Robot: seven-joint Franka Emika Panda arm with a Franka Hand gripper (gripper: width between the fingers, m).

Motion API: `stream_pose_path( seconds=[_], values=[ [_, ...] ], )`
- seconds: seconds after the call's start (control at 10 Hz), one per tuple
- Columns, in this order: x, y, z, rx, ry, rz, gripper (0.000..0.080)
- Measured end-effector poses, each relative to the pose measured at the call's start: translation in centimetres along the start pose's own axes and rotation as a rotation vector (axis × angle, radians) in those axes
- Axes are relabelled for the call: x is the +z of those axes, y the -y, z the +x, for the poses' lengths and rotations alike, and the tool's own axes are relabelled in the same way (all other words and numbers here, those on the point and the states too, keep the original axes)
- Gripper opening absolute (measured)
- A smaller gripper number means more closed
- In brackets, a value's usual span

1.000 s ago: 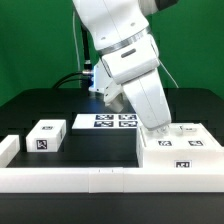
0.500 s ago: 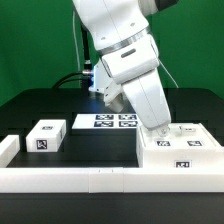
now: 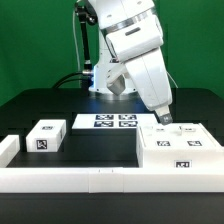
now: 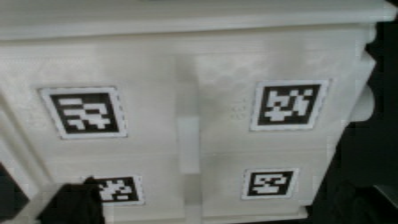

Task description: Assemble cabinet

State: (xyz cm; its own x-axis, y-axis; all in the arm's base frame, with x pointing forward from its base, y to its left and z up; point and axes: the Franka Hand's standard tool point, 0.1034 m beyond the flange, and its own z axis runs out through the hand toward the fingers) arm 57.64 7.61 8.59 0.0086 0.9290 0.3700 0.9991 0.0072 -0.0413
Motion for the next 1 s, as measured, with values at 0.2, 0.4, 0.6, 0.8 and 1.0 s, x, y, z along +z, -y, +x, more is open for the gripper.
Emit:
stream_pose_path(
  seconds=[0.2,0.4,0.6,0.8,1.0],
  values=[
    [0.0,0.0,0.0,0.001,0.0,0.001,0.0649],
    [-0.3,0.8,-0.7,0.024,0.019,-0.046,0.0649],
    [-1.1,3.0,-0.4,0.154,0.064,-0.114,0.0649],
    [-1.6,3.6,0.5,0.289,0.064,-0.126,0.0649],
    [-1.3,3.7,0.5,0.461,0.035,-0.122,0.0649]
  ],
)
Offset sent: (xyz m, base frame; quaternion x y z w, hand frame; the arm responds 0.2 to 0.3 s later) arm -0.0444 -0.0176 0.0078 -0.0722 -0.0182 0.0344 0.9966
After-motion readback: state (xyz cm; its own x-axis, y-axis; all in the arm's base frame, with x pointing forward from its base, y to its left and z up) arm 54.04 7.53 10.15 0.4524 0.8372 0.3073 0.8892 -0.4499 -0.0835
